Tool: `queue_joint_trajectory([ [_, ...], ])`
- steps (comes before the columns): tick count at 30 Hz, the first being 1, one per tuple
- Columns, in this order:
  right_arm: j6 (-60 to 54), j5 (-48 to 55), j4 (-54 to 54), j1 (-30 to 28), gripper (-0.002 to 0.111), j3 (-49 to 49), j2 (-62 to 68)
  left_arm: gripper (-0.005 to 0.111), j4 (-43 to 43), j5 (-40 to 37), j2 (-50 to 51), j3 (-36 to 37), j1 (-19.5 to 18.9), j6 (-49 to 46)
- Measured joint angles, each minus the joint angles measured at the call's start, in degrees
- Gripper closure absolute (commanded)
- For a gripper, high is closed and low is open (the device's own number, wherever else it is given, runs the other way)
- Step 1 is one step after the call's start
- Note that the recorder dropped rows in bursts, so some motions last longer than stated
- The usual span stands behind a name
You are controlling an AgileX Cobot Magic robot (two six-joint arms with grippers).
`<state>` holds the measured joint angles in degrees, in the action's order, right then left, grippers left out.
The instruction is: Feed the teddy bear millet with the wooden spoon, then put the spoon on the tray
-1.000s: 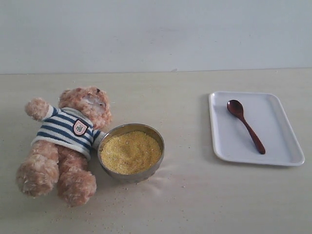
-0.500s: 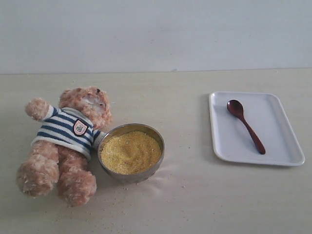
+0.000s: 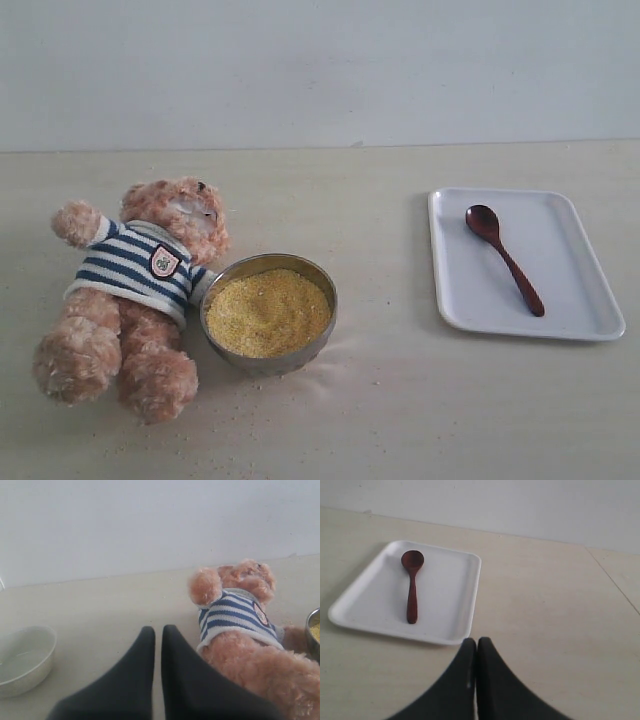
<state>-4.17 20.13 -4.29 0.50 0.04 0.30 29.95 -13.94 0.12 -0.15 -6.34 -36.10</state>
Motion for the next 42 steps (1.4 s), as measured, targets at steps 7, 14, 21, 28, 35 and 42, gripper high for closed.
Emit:
queue_joint_trajectory([
  [7,0.00,0.00,0.00,0.00,0.108,0.00,0.00,0.102,0.00,0.00,0.00,0.00,0.00,0.00],
  [14,0.00,0.12,-0.13,0.00,0.108,0.00,0.00,0.102,-1.60,-1.94,0.00,0.00,0.00,2.44],
  [21,0.00,0.12,-0.13,0.00,0.108,0.00,0.00,0.102,-29.53,-6.95,0.00,0.00,0.00,43.17],
  [28,0.00,0.12,-0.13,0.00,0.108,0.00,0.00,0.102,-31.05,-4.99,0.00,0.00,0.00,37.63],
  [35,0.00,0.12,-0.13,0.00,0.108,0.00,0.00,0.102,-31.05,-5.00,0.00,0.00,0.00,37.07],
  [42,0.00,0.12,-0.13,0.00,0.108,0.00,0.00,0.102,-31.05,-5.00,0.00,0.00,0.00,37.08],
])
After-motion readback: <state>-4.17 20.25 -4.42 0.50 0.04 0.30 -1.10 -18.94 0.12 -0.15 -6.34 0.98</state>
